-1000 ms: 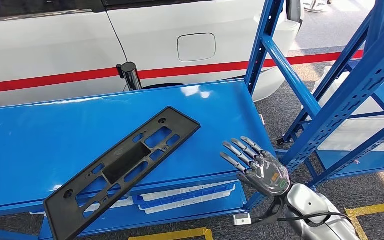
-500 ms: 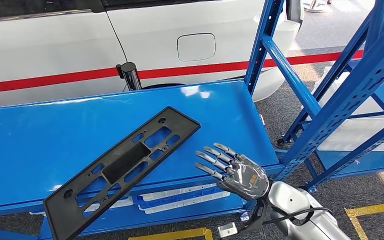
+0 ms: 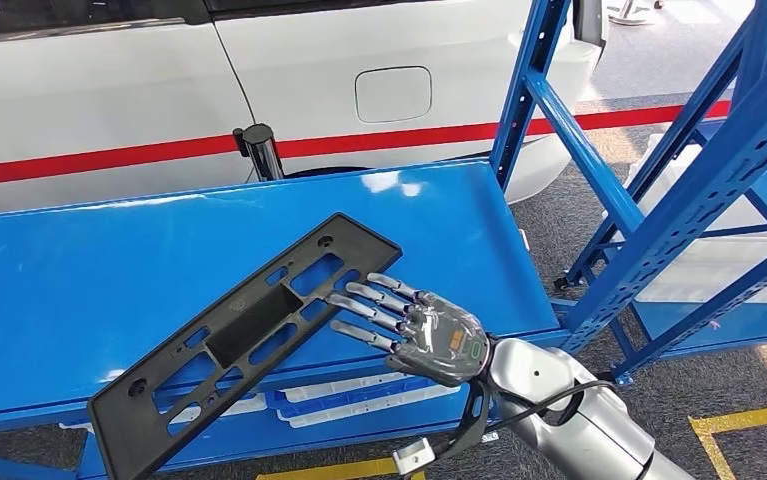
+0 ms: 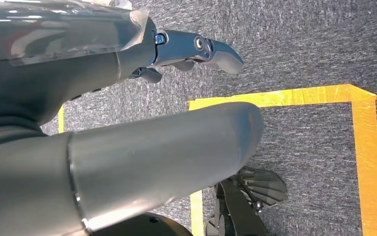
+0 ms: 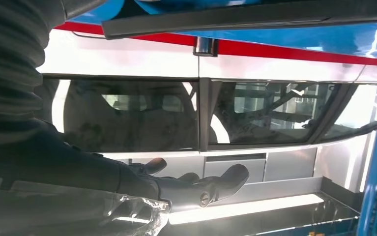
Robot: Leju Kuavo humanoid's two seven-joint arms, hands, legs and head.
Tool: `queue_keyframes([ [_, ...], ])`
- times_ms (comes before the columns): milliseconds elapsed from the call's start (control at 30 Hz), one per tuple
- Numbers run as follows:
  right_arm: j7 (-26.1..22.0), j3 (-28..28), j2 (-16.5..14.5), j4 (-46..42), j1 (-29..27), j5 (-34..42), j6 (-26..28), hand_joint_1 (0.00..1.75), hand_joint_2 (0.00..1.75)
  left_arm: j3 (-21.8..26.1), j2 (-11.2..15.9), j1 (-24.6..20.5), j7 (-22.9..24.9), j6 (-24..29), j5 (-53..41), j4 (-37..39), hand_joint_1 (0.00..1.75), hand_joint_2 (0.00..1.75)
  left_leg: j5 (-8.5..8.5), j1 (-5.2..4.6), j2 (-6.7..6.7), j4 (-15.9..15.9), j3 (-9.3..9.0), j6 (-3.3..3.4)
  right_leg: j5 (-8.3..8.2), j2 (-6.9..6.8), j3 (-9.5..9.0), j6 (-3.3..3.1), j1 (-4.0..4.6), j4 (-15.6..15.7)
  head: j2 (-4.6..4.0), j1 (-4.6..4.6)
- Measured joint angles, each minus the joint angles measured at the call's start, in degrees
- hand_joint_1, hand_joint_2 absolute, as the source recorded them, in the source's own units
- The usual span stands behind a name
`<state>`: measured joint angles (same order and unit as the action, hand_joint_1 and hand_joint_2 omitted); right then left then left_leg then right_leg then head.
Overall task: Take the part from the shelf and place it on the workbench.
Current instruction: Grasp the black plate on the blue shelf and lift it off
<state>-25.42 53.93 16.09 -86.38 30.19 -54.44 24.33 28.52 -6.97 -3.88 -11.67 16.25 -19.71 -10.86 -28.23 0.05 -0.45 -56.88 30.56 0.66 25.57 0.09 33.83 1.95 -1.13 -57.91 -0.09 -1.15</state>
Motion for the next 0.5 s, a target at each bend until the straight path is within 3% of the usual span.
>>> queue_keyframes([
  [233, 0.2, 2.4, -0.6, 0.7, 2.8, 2.6, -0.4, 0.0, 1.75, 0.2, -0.1, 0.0, -0.2, 0.1, -0.1, 0.0, 0.0, 0.0, 0.0, 0.02, 0.05, 0.0, 0.07, 0.0, 0.0, 0.01, 0.0, 0.0, -0.01, 0.0, 0.0, 0.0],
  [500, 1.2, 6.9, -3.8, 5.6, 7.6, 4.8, -1.6, 0.0, 1.75, 1.1, -0.5, 0.0, -0.4, 0.6, -0.2, 0.0, 0.0, 0.0, 0.02, 0.04, 0.04, 0.0, 0.0, -0.02, 0.0, 0.0, 0.0, 0.0, 0.0, 0.0, 0.0, 0.0],
])
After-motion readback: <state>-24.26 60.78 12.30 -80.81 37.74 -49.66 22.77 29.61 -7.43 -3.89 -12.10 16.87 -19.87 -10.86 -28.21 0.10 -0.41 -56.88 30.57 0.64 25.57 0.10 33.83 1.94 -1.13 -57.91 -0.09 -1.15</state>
